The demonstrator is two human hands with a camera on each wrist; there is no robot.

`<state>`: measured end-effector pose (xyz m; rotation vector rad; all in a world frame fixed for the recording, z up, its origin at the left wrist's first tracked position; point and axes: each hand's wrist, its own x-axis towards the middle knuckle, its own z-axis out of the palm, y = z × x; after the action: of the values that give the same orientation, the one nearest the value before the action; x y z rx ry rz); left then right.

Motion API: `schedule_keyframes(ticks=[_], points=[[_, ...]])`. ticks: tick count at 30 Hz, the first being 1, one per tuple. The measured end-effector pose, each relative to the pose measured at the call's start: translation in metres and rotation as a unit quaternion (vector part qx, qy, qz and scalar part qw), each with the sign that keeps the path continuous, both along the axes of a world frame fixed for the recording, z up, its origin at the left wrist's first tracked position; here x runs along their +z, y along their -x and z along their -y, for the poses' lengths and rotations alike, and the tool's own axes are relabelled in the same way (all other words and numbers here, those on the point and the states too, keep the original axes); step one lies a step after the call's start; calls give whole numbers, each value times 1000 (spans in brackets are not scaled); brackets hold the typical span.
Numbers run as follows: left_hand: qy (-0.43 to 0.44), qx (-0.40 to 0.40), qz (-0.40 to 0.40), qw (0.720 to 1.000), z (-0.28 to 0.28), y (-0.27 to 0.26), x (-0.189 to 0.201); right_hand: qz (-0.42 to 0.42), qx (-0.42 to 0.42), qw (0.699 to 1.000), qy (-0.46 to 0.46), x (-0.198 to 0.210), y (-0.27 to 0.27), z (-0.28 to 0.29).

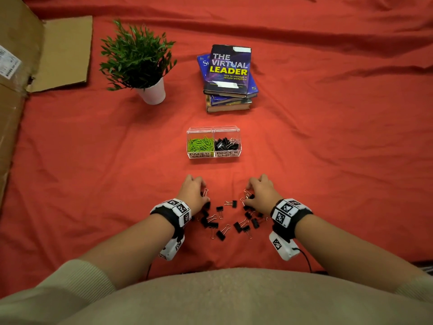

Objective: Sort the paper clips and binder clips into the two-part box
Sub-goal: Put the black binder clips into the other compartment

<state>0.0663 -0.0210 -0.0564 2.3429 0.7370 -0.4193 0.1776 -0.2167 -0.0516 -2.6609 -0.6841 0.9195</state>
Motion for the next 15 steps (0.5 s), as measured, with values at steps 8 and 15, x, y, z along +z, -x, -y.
schedule_keyframes(ticks=[8,15], points=[[-19,17,-5,1000,0,3,1,-31,12,996,-79,-3,0,-13],[-20,38,11,999,-1,6,0,-193,-225,930,-218,13,-25,-28]])
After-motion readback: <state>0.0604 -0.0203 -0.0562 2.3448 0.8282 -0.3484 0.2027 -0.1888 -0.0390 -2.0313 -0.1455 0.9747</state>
